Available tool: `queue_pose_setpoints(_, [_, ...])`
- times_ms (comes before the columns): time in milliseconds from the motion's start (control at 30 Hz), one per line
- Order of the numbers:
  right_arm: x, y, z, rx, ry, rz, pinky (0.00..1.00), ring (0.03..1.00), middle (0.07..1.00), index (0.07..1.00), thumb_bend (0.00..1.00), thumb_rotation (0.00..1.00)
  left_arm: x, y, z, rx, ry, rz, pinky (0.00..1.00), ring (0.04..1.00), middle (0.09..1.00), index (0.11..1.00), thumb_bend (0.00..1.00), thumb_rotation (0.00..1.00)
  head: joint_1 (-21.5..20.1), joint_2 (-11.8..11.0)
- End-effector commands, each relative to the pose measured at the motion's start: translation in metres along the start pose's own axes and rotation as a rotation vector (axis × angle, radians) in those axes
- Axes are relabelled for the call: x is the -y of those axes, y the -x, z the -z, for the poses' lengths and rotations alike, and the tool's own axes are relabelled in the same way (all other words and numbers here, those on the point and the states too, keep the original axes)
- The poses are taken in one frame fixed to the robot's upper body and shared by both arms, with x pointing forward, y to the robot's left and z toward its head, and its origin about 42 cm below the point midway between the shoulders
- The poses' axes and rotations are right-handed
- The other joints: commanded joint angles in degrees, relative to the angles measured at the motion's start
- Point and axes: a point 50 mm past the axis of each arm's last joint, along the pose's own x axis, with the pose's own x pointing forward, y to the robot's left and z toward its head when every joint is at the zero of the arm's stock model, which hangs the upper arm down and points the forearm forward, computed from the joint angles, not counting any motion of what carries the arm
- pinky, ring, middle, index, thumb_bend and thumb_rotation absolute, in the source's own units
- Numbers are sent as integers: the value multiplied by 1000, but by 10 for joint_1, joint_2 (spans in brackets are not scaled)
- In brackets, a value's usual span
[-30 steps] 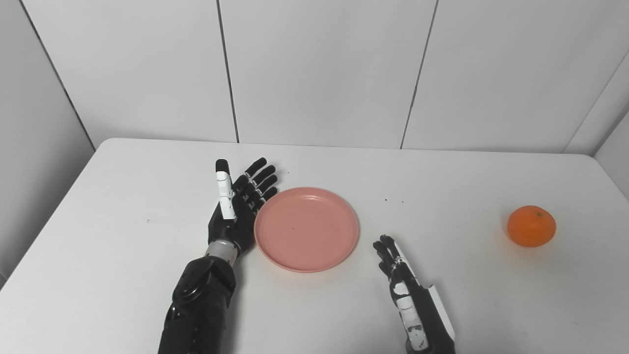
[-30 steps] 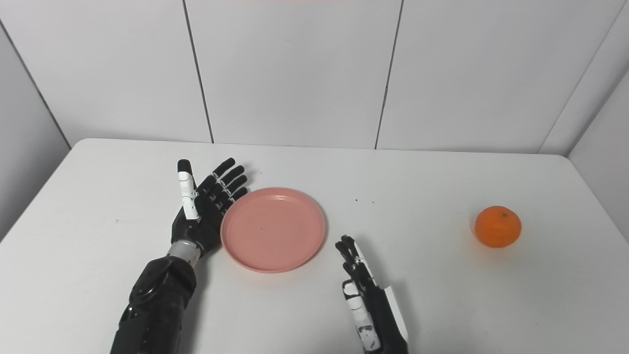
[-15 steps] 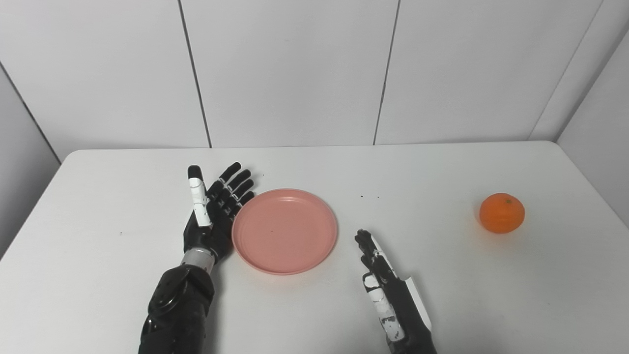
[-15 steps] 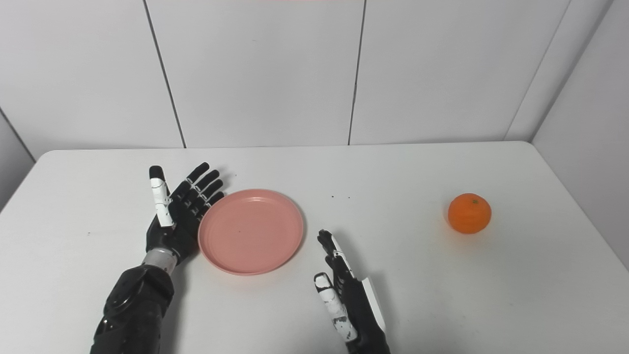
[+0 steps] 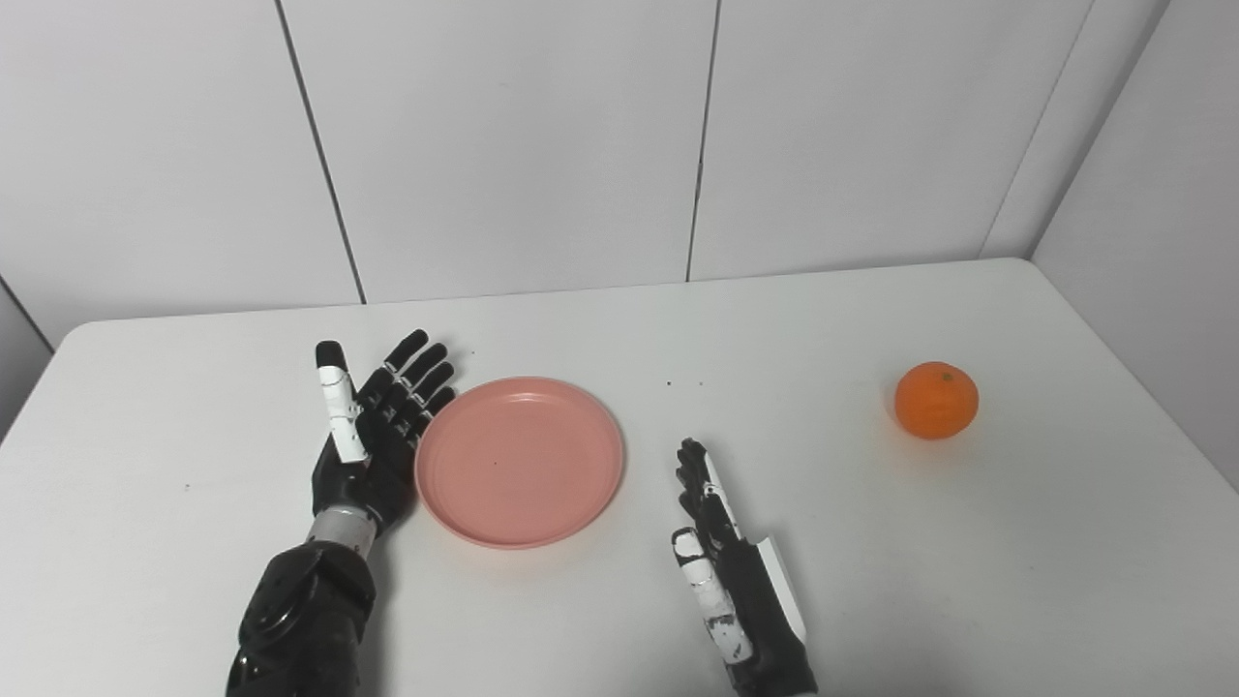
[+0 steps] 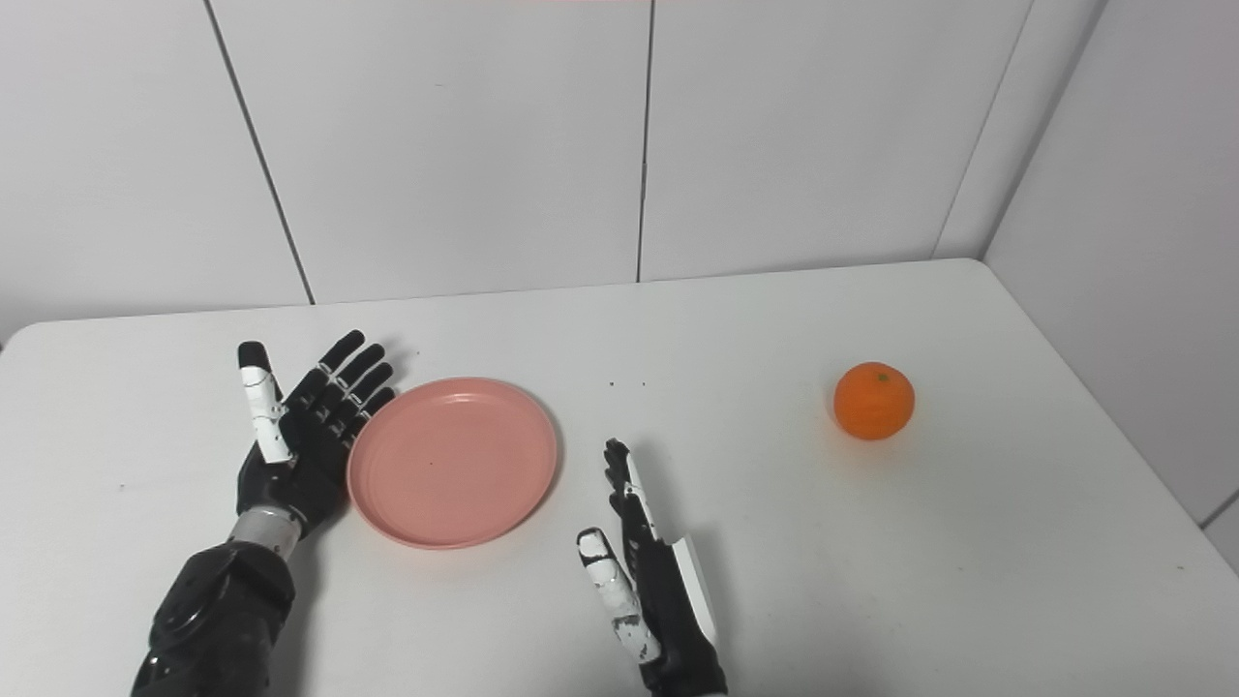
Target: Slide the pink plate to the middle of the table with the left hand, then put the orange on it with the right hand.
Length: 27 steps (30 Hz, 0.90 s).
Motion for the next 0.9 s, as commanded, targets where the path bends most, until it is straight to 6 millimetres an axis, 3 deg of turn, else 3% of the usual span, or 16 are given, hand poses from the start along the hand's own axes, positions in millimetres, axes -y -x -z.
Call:
queue_pose_setpoints(0, [-11,2,-4,41,-37,21,1000,1000,1000,1000,761,986,-9,3,17,-91,8,-40,934,877,821,793,974,1000,-2,0])
queue_pose_setpoints(300, [-2,5,-2,43,-54,72,994,988,971,970,728,956,-8,-1,22,-96,0,-22,966,896,842,808,986,1000,-10,-8])
queue_pose_setpoints(367, [2,6,-3,39,-58,110,954,953,945,937,704,928,-8,-2,23,-96,2,-25,960,897,838,804,990,1000,-11,-9])
queue_pose_setpoints(567, [20,1,-19,72,-26,177,871,887,898,883,656,893,-9,-8,24,-99,1,-13,985,904,848,807,997,1000,-20,-17])
queue_pose_setpoints(867, [63,-12,-47,107,95,216,868,854,877,875,691,863,-10,-14,27,-94,-9,-9,930,893,830,805,1000,1000,-24,-30])
